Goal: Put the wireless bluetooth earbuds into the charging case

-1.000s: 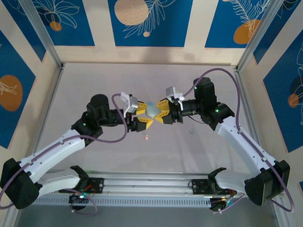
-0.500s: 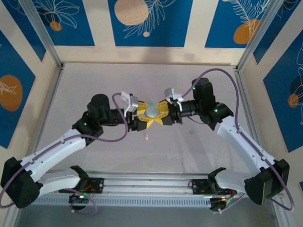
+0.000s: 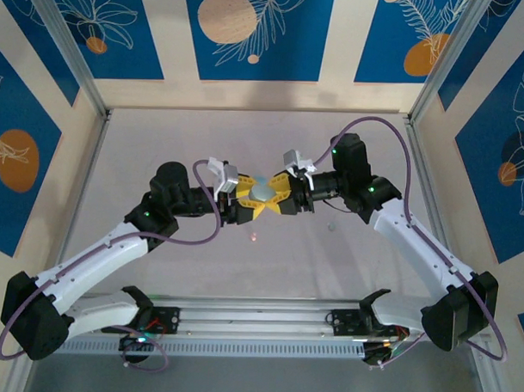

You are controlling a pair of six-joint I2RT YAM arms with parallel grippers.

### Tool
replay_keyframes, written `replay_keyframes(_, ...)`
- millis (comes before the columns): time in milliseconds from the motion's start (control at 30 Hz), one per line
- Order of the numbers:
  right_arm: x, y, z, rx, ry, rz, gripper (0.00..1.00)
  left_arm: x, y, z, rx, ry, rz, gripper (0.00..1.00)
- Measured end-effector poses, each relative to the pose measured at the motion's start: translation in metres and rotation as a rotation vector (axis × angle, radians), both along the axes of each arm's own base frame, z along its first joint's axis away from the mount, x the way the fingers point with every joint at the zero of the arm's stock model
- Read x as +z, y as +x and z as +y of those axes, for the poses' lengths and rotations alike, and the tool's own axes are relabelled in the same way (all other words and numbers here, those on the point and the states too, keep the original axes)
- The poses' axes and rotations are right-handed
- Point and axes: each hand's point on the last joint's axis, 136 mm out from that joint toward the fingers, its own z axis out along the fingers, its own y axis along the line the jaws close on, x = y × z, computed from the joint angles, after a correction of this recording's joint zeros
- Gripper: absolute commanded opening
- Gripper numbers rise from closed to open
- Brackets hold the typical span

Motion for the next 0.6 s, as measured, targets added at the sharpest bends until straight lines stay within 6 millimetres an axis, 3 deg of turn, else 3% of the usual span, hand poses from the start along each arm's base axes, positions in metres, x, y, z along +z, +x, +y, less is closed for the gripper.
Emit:
replay_keyframes(300, 0.0055, 0.0016, 0.0007, 0.000, 0.018, -0.009, 0.33, -0.0045, -0.0002, 0.0002, -0.001, 0.017, -0.004, 0.49)
replay_keyframes(600, 0.0043, 0.0017, 0.0007, 0.001, 0.020, -0.015, 0.34, -0.0027, -0.0001, 0.0001, 0.000, 0.010, 0.001, 0.52)
